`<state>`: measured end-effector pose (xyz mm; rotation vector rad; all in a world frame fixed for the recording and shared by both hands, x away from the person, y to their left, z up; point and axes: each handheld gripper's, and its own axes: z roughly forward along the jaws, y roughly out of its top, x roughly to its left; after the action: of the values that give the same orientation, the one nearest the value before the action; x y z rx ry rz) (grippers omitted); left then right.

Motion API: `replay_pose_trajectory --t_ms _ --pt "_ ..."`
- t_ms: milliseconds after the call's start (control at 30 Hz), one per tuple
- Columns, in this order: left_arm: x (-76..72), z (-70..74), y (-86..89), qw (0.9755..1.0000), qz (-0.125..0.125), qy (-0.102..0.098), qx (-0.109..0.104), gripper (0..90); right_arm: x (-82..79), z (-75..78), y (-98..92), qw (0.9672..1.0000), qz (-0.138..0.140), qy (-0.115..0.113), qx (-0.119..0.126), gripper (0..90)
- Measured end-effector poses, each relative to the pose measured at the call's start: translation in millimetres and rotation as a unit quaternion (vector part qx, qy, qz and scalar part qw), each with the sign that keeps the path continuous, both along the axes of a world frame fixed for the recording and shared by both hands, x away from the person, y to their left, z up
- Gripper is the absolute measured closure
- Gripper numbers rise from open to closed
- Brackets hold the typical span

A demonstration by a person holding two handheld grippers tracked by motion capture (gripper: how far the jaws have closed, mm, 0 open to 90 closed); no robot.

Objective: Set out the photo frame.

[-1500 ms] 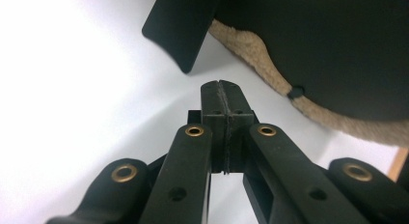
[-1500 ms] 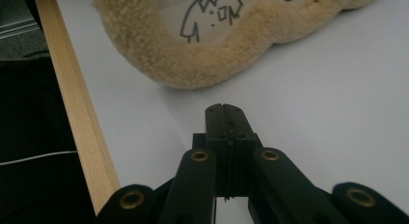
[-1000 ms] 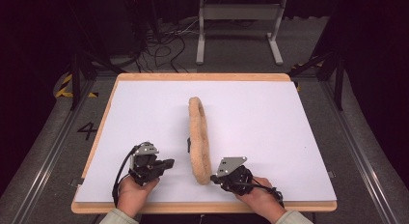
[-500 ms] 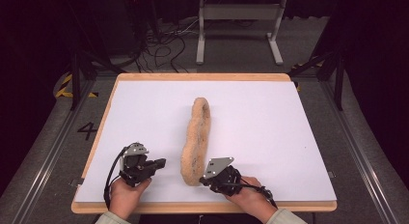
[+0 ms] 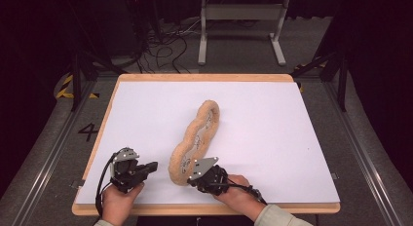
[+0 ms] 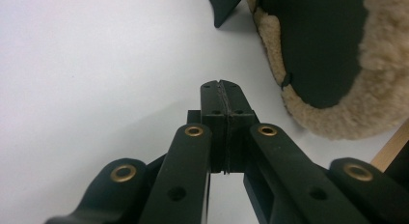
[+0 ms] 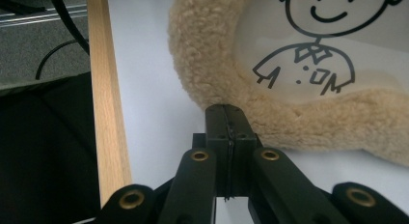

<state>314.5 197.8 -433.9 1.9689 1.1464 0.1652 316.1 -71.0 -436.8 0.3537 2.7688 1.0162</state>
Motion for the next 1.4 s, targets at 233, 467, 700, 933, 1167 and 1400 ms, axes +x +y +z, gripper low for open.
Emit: replay_pose_trajectory --t_ms 233,467,700,933,1167,1400 --pt "-3.9 -2.4 5.4 0.9999 0.013 0.001 -0.003 89.2 5.8 -1.0 17.4 1.0 0.0 0.0 0.003 90.0" --pt "-6.1 -2.3 8.0 0.9999 0.014 0.0 -0.005 88.3 10.1 -2.2 29.1 1.0 -0.005 -0.002 0.007 90.0" --pt "-9.0 1.3 8.6 0.9995 0.008 -0.007 -0.029 80.3 10.4 -2.8 31.8 0.9999 -0.011 -0.005 0.002 90.0" --pt "-19.2 14.0 10.1 0.9954 0.006 -0.052 -0.08 59.8 13.6 10.1 10.4 0.9992 -0.03 -0.009 0.025 89.2" --pt "-27.2 23.7 3.5 0.9903 -0.004 -0.079 -0.114 43.0 19.5 19.5 -10.0 0.9974 -0.059 -0.016 0.038 88.7" --pt "-23.2 16.2 -13.7 0.9936 0.002 -0.069 -0.089 37.0 25.5 26.2 -26.5 0.9949 -0.086 -0.021 0.049 88.1"
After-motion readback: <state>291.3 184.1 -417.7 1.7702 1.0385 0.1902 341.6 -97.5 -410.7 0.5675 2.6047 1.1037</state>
